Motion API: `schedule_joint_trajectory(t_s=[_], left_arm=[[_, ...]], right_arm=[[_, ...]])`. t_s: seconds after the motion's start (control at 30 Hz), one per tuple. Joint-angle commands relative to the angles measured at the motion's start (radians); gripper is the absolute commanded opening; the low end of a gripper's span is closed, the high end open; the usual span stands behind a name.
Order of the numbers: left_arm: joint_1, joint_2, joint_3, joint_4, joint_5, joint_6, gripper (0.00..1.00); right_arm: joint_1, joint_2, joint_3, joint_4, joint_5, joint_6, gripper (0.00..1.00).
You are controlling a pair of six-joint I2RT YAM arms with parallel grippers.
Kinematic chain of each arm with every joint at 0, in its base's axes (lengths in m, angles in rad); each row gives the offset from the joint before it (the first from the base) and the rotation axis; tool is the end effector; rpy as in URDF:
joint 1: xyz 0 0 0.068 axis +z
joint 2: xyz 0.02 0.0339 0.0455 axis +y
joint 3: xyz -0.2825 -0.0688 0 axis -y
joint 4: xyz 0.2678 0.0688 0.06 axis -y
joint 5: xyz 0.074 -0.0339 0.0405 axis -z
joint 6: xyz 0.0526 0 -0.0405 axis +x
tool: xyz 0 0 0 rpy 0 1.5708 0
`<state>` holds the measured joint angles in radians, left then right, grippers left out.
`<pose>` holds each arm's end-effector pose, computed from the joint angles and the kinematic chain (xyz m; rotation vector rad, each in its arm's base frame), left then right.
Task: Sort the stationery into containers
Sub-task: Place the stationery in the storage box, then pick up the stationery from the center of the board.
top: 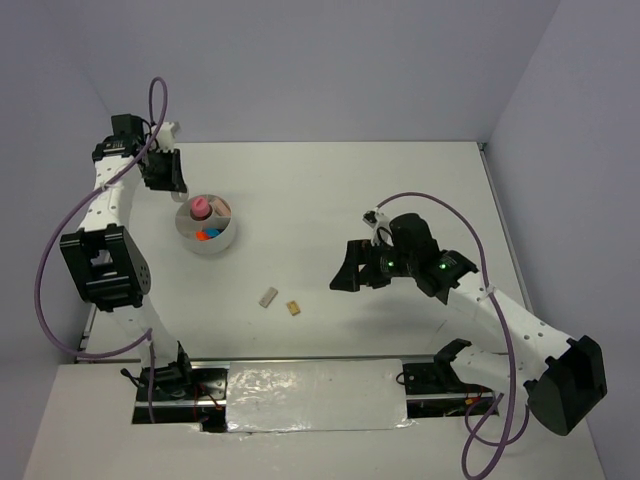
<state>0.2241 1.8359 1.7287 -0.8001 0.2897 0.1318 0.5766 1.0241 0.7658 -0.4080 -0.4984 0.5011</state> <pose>0.4356 0.0839 0.3191 0.0099 2.4366 -0.2010 0.1891 0.1529 0.2701 -0.3829 2.3610 1.1103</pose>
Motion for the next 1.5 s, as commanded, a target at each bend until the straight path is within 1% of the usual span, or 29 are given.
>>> schedule_joint_trajectory(t_s=[0.0,0.03,0.17,0.2,0.23,0.27,0.47,0.63,0.73,0.77,0.8,0.83,1.0,1.07,1.17,1.2,1.23,1.27,1.3,1.33,1.37,1.43,1.47], left_arm=[[0.003,0.022,0.017,0.038,0.037,0.009,0.05],[0.003,0.023,0.006,0.054,0.037,0.000,0.08],[0.001,0.005,-0.066,0.105,0.000,-0.015,0.11],[0.001,-0.010,-0.079,0.117,-0.009,-0.018,0.12],[0.001,-0.018,-0.092,0.131,-0.023,-0.020,0.16],[0.003,-0.023,-0.113,0.154,-0.029,-0.024,0.18],[0.004,0.003,-0.116,0.160,0.020,-0.027,0.20],[0.004,-0.003,-0.130,0.177,0.037,-0.038,0.28],[0.004,-0.009,-0.133,0.188,0.026,-0.049,0.30],[0.004,-0.009,-0.133,0.188,0.010,-0.058,0.37],[0.003,-0.009,-0.133,0.190,0.012,-0.060,0.80],[0.003,-0.009,-0.133,0.190,0.012,-0.061,0.99],[0.004,-0.030,-0.124,0.205,0.022,-0.080,0.99],[0.004,-0.038,-0.098,0.190,0.023,-0.086,0.99],[0.004,-0.066,-0.083,0.191,-0.015,-0.106,0.99],[0.004,-0.072,-0.068,0.188,-0.050,-0.115,0.99],[0.004,-0.082,-0.052,0.171,-0.075,-0.168,0.99],[0.004,-0.086,-0.020,0.158,-0.104,-0.194,0.99],[0.004,-0.092,-0.002,0.139,-0.174,-0.233,0.99],[0.004,-0.110,0.012,0.124,-0.220,-0.327,0.99],[0.004,-0.119,0.041,0.083,-0.262,-0.368,0.99],[0.004,-0.150,0.066,0.027,-0.329,-0.449,0.99],[0.004,-0.165,0.072,-0.011,-0.339,-0.466,0.99]], right_arm=[[0.019,-0.001,0.024,0.021,0.004,-0.001,0.94],[0.017,0.001,0.029,0.017,0.011,-0.003,0.94],[0.020,0.008,0.047,0.005,0.021,-0.010,0.94],[0.020,0.011,0.050,0.003,0.023,-0.010,0.94],[0.022,0.011,0.049,0.008,0.024,-0.007,0.94],[0.022,0.011,0.047,0.011,0.026,-0.003,0.94],[0.028,0.017,0.056,0.014,0.032,0.005,0.94],[0.029,0.040,0.079,-0.003,0.044,-0.010,0.94],[0.029,0.053,0.082,0.005,0.041,-0.010,0.93],[0.029,0.057,0.087,0.005,0.040,-0.010,0.94],[0.028,0.060,0.089,0.005,0.040,-0.010,0.93],[0.029,0.070,0.090,0.005,0.037,-0.010,0.94],[0.031,0.085,0.107,0.000,0.038,-0.019,0.94],[0.031,0.094,0.116,-0.002,0.040,-0.021,0.93],[0.034,0.114,0.119,0.009,0.040,-0.019,0.94],[0.038,0.120,0.121,0.008,0.047,-0.022,0.94],[0.058,0.131,0.127,0.005,0.061,-0.027,0.94],[0.077,0.163,0.133,-0.011,0.119,-0.030,0.94],[0.101,0.184,0.150,-0.023,0.159,-0.041,0.94],[0.130,0.214,0.162,-0.032,0.200,-0.047,0.94],[0.191,0.285,0.176,-0.054,0.274,-0.052,0.94],[0.250,0.356,0.211,-0.057,0.331,-0.055,0.93],[0.299,0.420,0.219,-0.043,0.360,-0.053,0.92]])
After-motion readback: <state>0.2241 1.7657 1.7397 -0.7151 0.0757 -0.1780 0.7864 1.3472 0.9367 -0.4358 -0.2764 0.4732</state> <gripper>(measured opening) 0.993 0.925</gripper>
